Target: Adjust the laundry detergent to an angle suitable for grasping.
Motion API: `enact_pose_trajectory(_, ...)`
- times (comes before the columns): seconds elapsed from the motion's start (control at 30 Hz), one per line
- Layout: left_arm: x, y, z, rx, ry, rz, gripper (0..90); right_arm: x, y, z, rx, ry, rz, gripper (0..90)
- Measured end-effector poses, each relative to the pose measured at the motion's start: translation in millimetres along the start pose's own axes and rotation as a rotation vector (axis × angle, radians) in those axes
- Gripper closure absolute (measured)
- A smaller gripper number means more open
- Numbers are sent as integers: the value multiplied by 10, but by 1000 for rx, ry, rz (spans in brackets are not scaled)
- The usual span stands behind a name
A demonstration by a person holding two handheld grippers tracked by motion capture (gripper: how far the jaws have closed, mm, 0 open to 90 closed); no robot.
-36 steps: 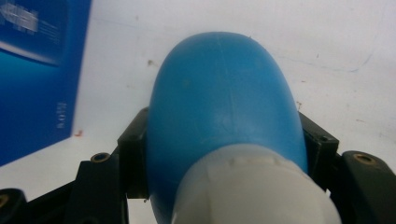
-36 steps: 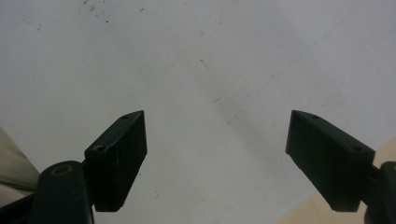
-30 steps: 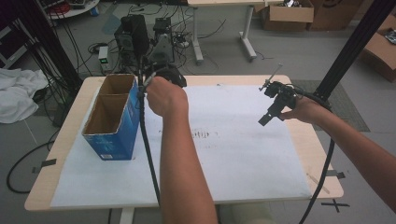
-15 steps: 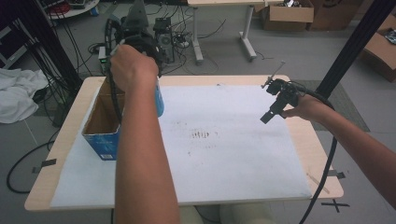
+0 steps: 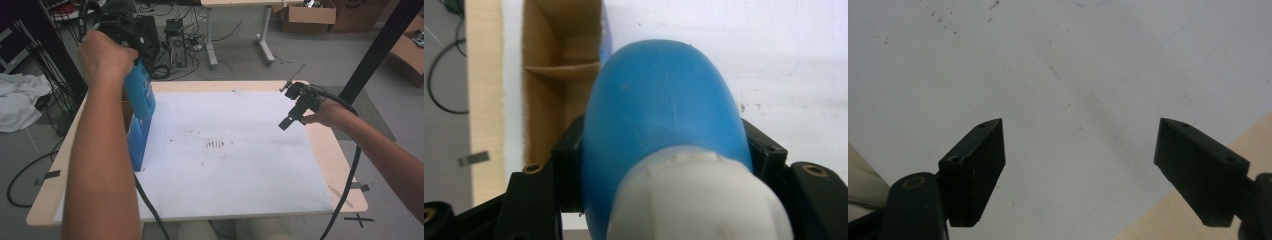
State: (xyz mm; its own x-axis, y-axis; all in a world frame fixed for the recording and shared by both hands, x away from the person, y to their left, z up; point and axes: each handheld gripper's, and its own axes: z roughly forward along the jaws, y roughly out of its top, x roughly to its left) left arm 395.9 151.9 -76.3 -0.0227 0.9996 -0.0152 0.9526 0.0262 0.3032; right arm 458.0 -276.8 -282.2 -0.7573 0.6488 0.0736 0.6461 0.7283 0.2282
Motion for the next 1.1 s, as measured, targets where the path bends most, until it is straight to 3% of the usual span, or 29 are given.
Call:
enact_pose_trajectory(0.33, 293, -25, -113, -18, 12, 10, 377, 35, 17, -22, 4, -12, 11, 203)
enact_pose_trajectory(0.47, 367, -23, -75, -31, 45, 34, 378, 34, 3, -41, 1, -15, 14, 203)
enact_pose_trajectory(0.87, 631, -83, 364, -31, 86, 54, 378, 7, -44, -5, 8, -19, 35, 203)
enact_pose_trajectory(1.1, 752, -158, 701, -22, 65, 45, 378, 6, -46, 8, 18, -25, 39, 204)
